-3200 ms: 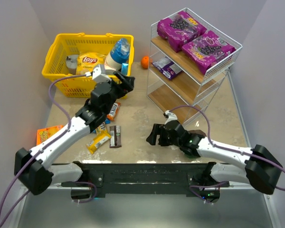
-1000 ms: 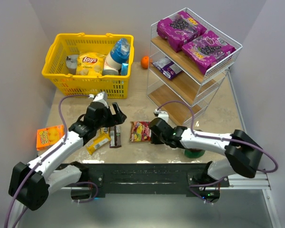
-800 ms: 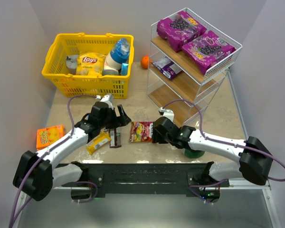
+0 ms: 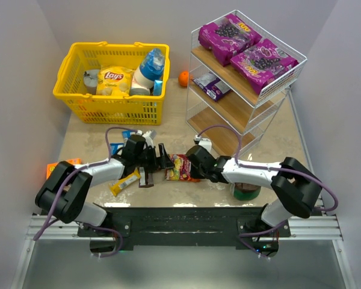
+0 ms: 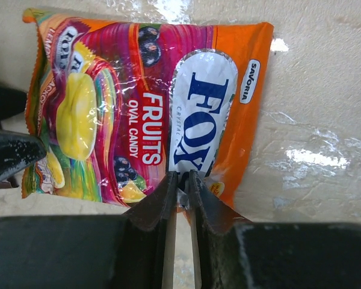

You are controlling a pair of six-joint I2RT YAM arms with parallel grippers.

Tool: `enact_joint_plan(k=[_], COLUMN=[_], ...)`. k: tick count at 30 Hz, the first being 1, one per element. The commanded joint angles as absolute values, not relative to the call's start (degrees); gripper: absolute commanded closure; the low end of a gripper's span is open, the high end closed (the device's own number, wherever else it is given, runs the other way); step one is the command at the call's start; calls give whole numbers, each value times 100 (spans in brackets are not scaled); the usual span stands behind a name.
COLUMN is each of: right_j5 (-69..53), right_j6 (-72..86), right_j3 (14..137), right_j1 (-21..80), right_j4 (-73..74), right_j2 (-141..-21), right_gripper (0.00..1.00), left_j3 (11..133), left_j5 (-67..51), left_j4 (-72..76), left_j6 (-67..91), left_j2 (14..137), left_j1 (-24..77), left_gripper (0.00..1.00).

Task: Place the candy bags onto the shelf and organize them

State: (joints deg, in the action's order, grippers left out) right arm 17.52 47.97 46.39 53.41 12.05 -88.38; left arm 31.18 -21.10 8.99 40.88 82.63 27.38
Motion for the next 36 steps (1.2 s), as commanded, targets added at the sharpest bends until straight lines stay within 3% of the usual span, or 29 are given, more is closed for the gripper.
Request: enact_joint_plan(k=[1, 9, 13, 22, 29, 32, 36], right_j5=[1679, 1687, 1705, 1731, 1644, 1547, 1363], right_j6=[4983, 5089, 5071, 5071, 4975, 4677, 4220], right_j3=[4290, 4034, 4017, 3929, 4130, 4622, 5341], right_j1=[5265, 5221, 5186, 5115, 5106, 5106, 5115], right_j4=[1019, 993, 1002, 1037, 1536, 2150, 2575], right_j2=[-8894, -8886, -8903, -8772, -8237, -7623, -6655], right_gripper=[85, 85, 85, 85, 82, 74, 55], left_j3=[2953, 2795, 2821, 2742, 2786, 2795, 2865], left_j5=[-2654, -3199, -3348, -3560, -3533, -3489, -3393], left_j4=[1537, 2505, 2654, 2874, 2743, 2672, 2531], left_j6=[4157, 4658, 4667, 4755, 4772, 4825, 4930], left_j2=[8393, 8911, 9184, 9378, 9299, 9115, 8676], left_j1=[2707, 2707, 2707, 2707, 2707, 2707, 2707], left_gripper=[16, 16, 21, 48, 81, 92, 99])
